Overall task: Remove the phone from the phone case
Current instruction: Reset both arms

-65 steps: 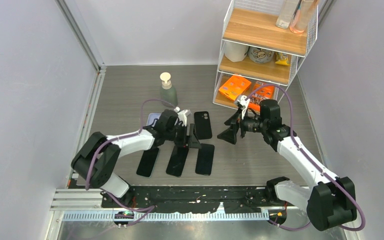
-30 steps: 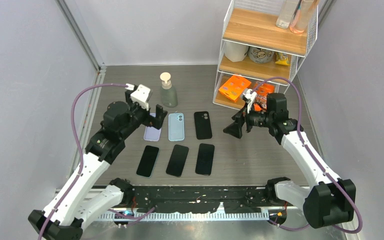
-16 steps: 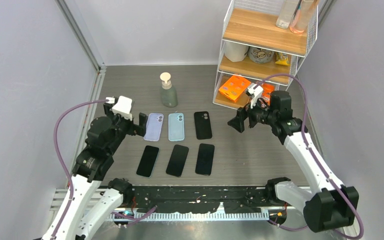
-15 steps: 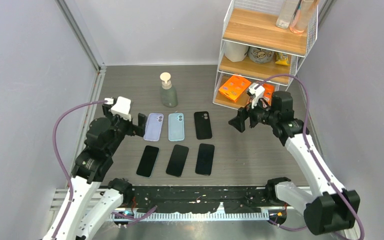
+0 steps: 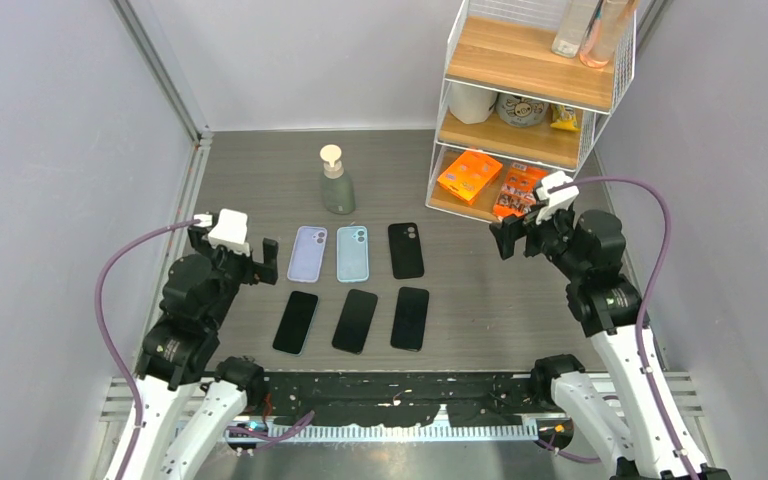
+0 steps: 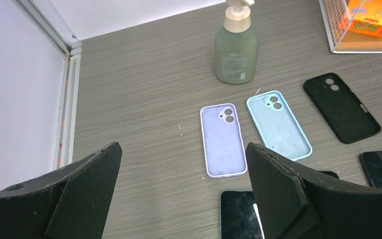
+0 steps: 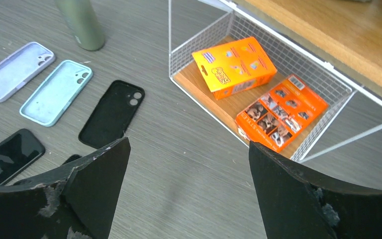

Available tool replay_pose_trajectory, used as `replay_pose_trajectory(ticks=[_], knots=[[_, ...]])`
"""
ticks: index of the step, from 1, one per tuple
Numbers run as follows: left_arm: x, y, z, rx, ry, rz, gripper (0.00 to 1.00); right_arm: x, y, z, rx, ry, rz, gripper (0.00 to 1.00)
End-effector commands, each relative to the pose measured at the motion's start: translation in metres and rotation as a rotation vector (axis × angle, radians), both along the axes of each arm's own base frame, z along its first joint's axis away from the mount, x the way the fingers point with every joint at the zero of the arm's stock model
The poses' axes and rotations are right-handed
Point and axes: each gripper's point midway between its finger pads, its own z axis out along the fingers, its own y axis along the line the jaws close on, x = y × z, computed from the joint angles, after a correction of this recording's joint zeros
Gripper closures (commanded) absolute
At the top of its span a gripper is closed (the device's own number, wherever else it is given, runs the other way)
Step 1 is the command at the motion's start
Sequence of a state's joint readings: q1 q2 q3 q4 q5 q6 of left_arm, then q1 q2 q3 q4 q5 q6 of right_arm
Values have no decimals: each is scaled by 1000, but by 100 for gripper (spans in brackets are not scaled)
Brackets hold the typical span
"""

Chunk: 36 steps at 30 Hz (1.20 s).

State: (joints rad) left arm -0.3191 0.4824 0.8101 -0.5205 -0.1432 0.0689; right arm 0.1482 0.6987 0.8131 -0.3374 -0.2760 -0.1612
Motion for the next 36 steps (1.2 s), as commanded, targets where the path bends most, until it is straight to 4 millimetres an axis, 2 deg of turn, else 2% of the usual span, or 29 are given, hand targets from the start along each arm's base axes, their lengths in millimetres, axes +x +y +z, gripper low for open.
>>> replay_pose_trajectory(ticks=[1, 5, 8, 12, 18, 23, 31, 36], knots=[[4, 11, -2, 12, -24, 59, 0, 3, -13, -10, -26, 36, -70, 5], [9, 12, -13, 5, -19, 75, 0, 3, -17, -22, -67, 29, -72, 5], [16, 13, -19, -27, -46, 92, 0, 7, -29, -28, -102, 29, -134, 5], [25, 26, -24, -30, -87, 170, 0, 11, -37, -32, -136, 21, -171, 4], [36, 41, -32, 10, -69, 257, 0, 16, -37, -37, -182, 45, -150, 4], [38, 49, -52, 8, -45, 287, 0, 12, -35, -43, -204, 49, -119, 5], [42, 40, -72, 30, -13, 225, 0, 13, -43, -43, -229, 25, -159, 4], [43, 37, -80, 48, 6, 202, 1, 15, -44, -54, -266, 36, -144, 5]])
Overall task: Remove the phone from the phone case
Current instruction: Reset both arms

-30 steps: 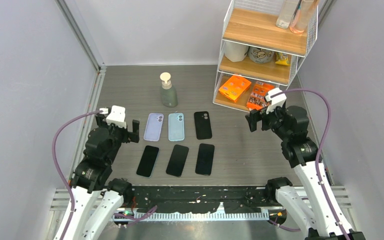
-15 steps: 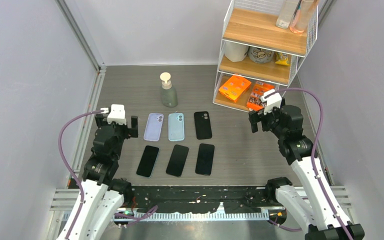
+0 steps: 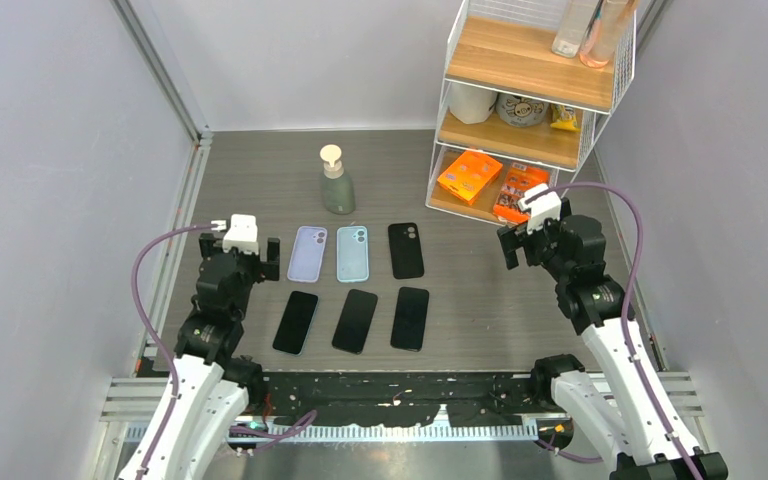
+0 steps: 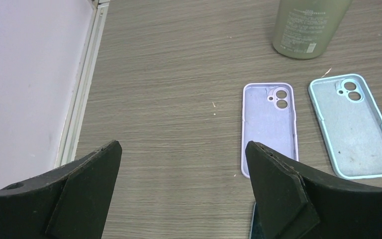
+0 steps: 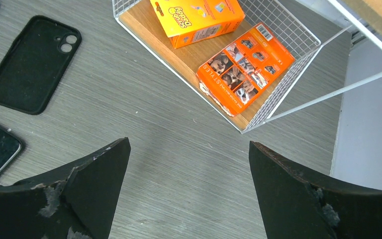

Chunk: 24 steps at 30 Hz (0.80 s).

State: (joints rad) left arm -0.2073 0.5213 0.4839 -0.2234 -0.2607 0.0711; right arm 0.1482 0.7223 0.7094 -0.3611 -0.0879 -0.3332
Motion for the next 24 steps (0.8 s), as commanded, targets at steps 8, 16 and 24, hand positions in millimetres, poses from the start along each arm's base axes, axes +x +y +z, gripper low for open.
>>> replay_pose_trajectory(ticks=[8, 16, 24], knots=[[10, -4, 1, 25, -16, -31, 0, 10, -7, -5, -65, -20, -6, 5], [9, -3, 0, 38, -16, -37, 0, 7, -9, -5, -73, -25, 1, 4], [9, 6, 0, 44, -15, -8, 0, 4, -16, -3, -70, -30, -15, 5]])
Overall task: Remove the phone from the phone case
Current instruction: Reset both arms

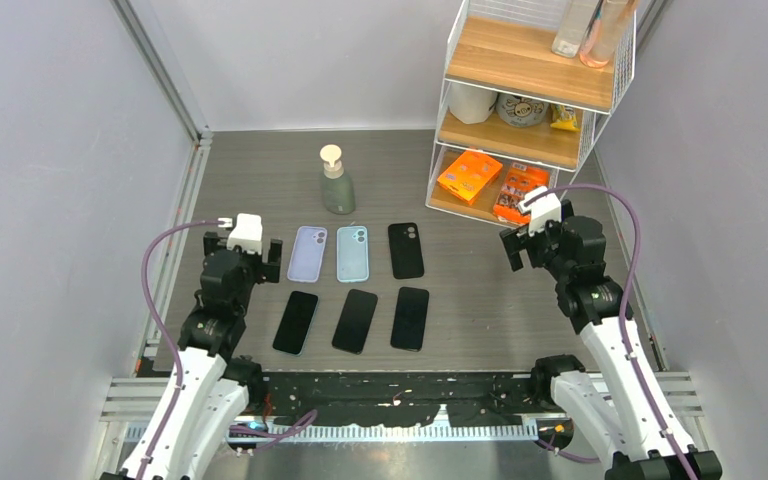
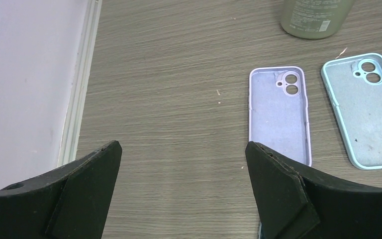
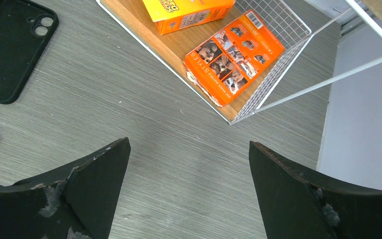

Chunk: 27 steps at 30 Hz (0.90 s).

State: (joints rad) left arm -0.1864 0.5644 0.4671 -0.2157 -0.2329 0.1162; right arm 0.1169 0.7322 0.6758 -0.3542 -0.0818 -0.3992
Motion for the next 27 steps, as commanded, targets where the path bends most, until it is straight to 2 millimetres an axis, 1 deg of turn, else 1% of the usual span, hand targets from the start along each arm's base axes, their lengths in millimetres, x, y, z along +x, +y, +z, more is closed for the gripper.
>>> replay_pose_trajectory(ticks=[1, 7, 16, 27], knots=[[6, 6, 17, -2, -70, 15, 1, 3, -4, 13, -4, -51, -2, 5], [4, 8, 14, -19, -57, 15, 1, 3, -9, 12, -2, -44, -16, 4], [4, -3, 6, -47, -27, -52, 0, 0, -6, 14, 4, -58, 6, 5], [3, -3, 8, -48, -42, -56, 1, 1, -4, 13, 8, -52, 20, 4]])
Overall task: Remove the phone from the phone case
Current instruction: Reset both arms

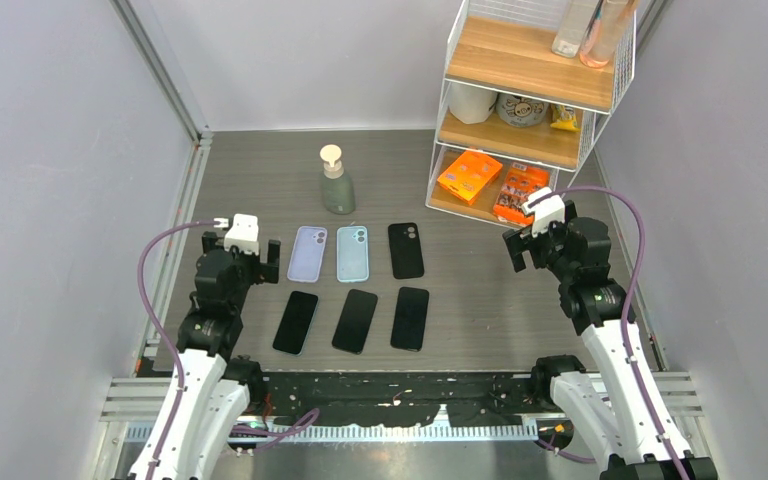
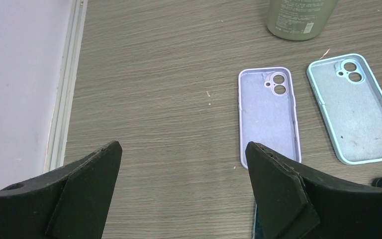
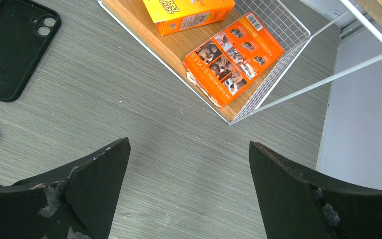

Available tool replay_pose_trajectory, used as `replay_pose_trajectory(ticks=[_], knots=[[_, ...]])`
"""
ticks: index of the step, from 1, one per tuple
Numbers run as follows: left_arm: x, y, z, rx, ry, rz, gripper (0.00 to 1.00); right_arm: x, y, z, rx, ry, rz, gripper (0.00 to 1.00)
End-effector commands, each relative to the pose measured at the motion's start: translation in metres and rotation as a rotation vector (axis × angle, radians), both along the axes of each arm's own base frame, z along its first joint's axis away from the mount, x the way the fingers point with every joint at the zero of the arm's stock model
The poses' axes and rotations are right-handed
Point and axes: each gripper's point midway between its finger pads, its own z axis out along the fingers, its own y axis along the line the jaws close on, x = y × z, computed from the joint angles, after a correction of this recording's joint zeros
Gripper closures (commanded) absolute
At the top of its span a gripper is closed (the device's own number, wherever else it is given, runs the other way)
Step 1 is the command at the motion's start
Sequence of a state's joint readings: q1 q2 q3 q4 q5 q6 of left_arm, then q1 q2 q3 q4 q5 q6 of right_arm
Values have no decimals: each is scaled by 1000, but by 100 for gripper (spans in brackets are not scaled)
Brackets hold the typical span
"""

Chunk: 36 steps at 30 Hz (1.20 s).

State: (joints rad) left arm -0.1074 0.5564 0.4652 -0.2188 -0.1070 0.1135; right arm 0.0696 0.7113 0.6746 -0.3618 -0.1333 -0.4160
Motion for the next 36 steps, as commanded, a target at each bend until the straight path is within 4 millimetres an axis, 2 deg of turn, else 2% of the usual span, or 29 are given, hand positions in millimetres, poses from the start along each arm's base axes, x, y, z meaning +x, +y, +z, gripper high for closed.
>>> replay_pose_trajectory(ticks=[1, 6, 26, 36], knots=[[2, -2, 9, -8, -45, -16, 0, 3, 2, 10, 3, -40, 16, 5], [3, -6, 6, -19, -34, -33, 0, 2, 2, 12, 1, -50, 20, 5], [-3, -22, 15, -48, -59, -124, 0, -1, 9, 15, 18, -52, 56, 5], [-7, -22, 21, -42, -78, -132, 1, -1, 10, 16, 16, -56, 63, 5]])
